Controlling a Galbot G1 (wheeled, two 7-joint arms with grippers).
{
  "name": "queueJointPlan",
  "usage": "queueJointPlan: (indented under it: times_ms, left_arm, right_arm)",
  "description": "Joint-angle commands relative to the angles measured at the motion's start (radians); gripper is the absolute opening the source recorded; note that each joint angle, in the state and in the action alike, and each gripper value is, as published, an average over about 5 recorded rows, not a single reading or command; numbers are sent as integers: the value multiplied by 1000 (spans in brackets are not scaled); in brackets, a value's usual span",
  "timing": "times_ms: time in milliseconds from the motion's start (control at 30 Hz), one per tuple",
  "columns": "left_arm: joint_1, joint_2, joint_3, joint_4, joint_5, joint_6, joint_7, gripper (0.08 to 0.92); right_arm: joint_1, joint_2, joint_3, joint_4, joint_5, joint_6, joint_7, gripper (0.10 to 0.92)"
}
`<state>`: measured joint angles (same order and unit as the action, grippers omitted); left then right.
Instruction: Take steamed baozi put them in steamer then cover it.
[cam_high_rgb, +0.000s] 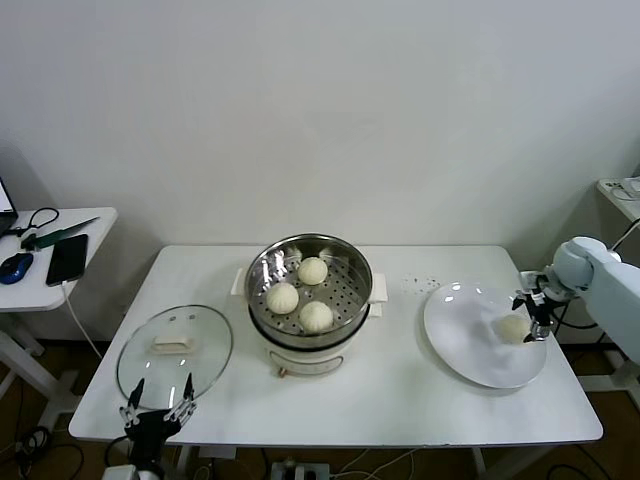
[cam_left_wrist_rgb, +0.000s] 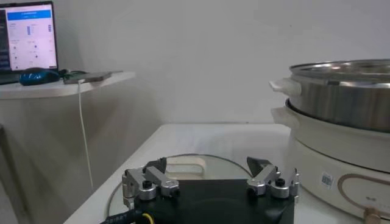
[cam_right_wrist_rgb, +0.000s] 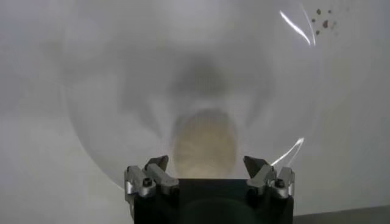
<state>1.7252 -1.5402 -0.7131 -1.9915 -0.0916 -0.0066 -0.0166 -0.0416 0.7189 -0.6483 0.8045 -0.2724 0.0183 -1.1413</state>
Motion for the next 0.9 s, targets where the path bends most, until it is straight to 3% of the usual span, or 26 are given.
queueJointPlan:
  times_ms: [33,533,900]
  left_arm:
    - [-1,-1,1,4,2,0,0,823]
    - [-1,-2,-1,8,1,-3,1,823]
    - [6,-2,-4,5,-1,-7,0,823]
  right_arm:
    - [-21,62,33,-98,-37,17,-2,823]
    - [-12,119,49,-178,-98,60,-11,818]
    - [33,102,-4,-155,-7,31,-17,720]
